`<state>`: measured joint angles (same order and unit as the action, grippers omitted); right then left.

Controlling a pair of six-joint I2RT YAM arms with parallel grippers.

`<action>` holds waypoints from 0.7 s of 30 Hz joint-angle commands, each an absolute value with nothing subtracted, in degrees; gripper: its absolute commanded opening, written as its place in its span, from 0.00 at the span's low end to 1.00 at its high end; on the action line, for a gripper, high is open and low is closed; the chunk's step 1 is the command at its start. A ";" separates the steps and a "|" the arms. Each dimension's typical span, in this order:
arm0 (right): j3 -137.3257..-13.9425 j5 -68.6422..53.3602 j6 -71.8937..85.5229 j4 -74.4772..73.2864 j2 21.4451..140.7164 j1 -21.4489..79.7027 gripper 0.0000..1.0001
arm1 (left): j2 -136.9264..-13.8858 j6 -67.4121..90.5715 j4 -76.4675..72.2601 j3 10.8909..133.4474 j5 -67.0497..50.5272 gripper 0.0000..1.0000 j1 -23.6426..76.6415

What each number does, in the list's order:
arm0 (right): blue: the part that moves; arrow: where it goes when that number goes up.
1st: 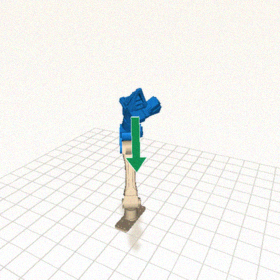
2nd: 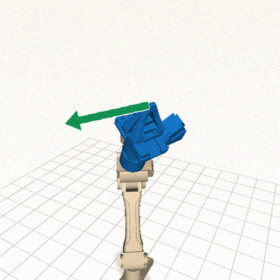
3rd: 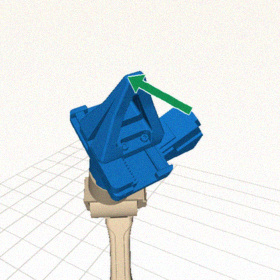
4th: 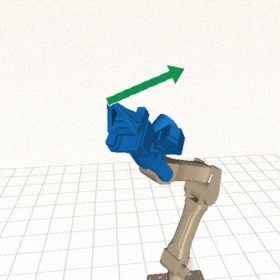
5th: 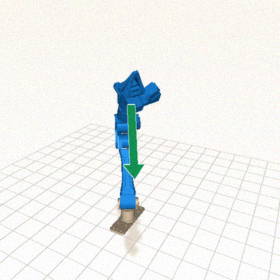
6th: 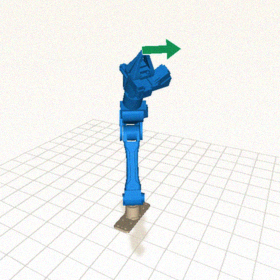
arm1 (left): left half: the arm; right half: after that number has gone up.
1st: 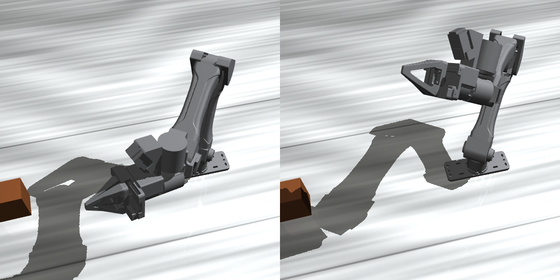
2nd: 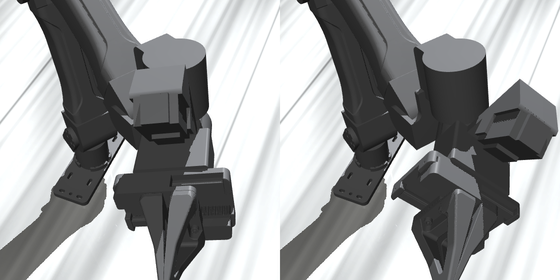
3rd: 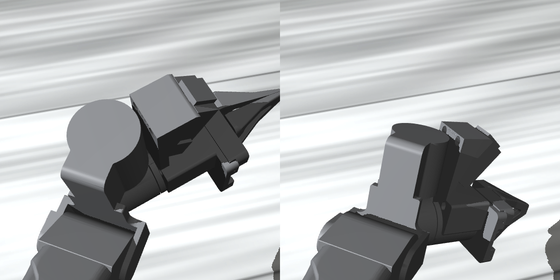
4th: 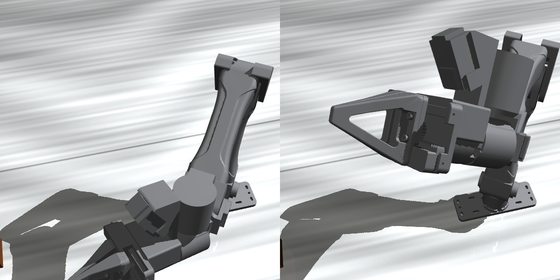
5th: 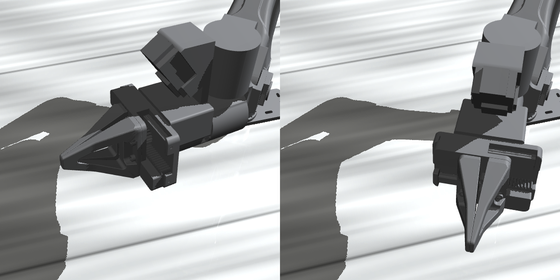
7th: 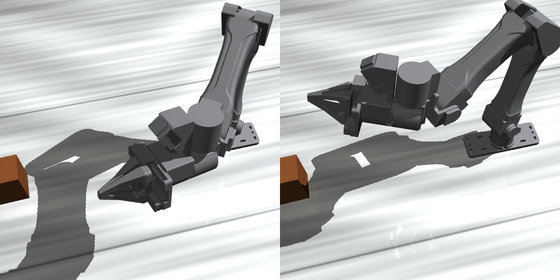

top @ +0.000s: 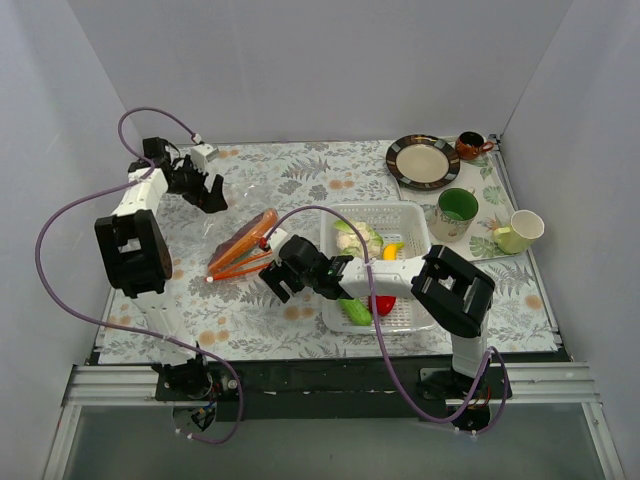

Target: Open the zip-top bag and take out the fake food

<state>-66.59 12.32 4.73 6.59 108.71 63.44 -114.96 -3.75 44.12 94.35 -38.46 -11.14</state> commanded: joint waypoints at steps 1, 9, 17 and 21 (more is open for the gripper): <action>-67.32 10.46 5.71 8.17 107.40 63.28 0.95 | -110.65 -7.11 36.83 89.84 -46.93 0.98 -11.16; -66.80 10.46 5.98 7.82 106.70 63.28 0.95 | -121.62 -7.56 39.19 97.72 -49.92 0.98 -11.51; -66.00 11.51 6.85 8.35 105.47 63.28 0.95 | -130.17 -14.14 54.31 106.00 -49.93 0.98 -11.43; -66.09 11.86 6.85 8.44 105.29 63.11 0.95 | -126.83 -15.81 55.80 102.23 -47.47 0.98 -10.72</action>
